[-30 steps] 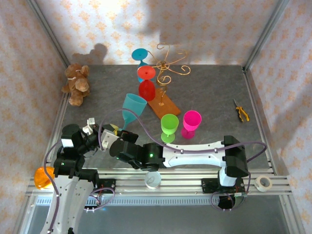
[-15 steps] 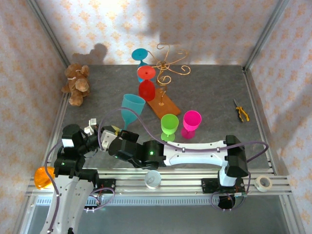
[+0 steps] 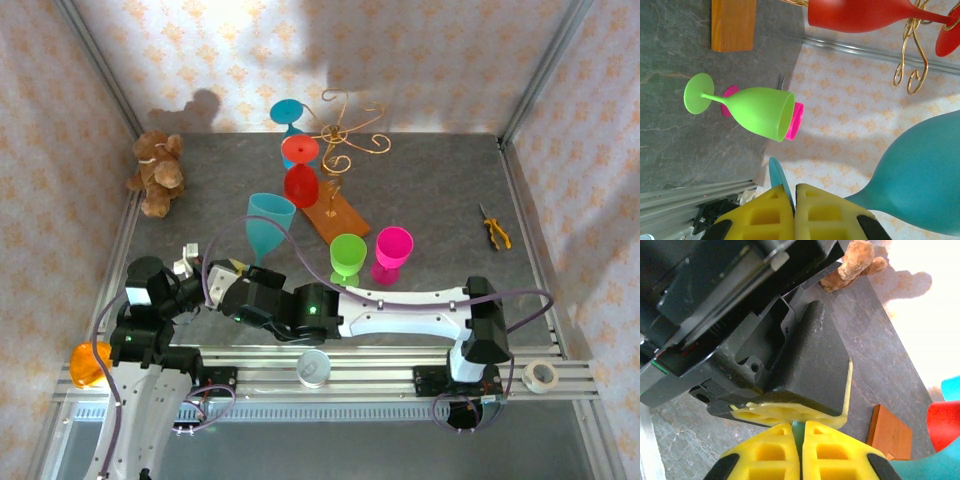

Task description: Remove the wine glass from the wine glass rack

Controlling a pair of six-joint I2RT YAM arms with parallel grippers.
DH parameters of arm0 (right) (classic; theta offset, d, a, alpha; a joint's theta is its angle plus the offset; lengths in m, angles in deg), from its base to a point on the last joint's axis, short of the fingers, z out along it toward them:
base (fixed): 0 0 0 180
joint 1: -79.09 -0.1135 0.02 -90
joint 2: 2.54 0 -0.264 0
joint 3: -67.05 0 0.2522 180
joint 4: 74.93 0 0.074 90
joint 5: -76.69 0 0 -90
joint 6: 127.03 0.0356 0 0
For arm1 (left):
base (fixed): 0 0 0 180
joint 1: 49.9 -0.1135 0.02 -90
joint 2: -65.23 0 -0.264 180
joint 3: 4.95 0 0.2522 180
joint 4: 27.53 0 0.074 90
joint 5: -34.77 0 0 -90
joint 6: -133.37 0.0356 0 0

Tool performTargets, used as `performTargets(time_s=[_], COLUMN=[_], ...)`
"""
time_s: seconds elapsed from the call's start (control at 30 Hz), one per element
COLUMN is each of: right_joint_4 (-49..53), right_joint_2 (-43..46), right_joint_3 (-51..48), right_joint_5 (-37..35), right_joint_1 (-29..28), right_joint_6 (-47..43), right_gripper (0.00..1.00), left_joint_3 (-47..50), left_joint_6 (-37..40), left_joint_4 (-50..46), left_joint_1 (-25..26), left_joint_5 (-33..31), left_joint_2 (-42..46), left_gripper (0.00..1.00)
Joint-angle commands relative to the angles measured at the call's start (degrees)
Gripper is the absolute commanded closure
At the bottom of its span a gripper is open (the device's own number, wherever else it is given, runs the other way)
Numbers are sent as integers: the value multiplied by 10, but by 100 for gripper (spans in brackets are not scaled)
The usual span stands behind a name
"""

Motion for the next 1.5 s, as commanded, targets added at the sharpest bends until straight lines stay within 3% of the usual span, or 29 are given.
performTargets(time_s=[0.0, 0.47, 0.83, 1.27, 1.47], right_joint_4=[-16, 7, 16, 214, 247], right_joint_2=[45, 53, 61, 7, 17], right_joint_3=[39, 40, 57, 294, 322], right_joint_5=[47, 46, 59, 182, 205], right_joint_1=[-11, -11, -11, -8, 37], right_joint_6=[37, 57, 80, 231, 295], right_gripper=[91, 79, 77, 72, 69], left_joint_3=[1, 15, 20, 31, 39], left_joint_6=[47, 13, 16, 41, 49], left_joint_4=[40, 88, 94, 115, 130], left_joint_1=[-1, -1, -1, -1, -1], left_joint_5=[-43, -39, -41, -53, -59], left_joint_2=[8, 7, 8, -3, 4], left_gripper=[100, 100, 100, 100, 100])
